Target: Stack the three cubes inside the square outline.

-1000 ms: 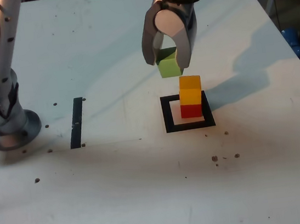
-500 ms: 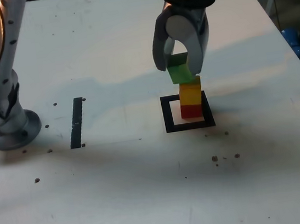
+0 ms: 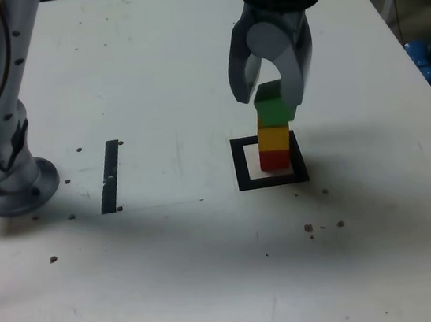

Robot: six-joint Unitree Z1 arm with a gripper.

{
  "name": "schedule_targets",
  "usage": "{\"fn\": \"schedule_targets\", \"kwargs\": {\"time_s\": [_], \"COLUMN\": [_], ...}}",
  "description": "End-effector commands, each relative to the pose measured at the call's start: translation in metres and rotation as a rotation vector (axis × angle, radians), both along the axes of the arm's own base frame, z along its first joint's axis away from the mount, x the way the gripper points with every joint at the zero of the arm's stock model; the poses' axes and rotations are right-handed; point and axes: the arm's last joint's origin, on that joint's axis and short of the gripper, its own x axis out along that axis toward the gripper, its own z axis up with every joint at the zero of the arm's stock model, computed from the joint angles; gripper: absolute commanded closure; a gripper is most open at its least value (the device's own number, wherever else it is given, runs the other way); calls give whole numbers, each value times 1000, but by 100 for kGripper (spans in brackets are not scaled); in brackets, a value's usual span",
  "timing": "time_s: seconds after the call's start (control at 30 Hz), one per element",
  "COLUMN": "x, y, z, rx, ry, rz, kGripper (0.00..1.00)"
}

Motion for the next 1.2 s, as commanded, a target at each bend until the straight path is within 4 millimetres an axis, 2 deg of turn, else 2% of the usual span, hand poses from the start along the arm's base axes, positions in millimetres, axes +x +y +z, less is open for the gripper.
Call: {"fn": "schedule_targets", "kwargs": {"time_s": [0.0,0.3,0.47,0.83,0.97,1.17], "x": [1,0,-9,-68,-92,-131], "y": [-1,-2,-1,7,10,16], "z": [-3,-6,0,21,17,-1], "rx": [-3,-12,-4,58,83,108], "ry": [14,29,25,31,54,89], "rz": [-6,-10,-12,30,51,105], "kGripper": [2,0,0,0,0,0]}}
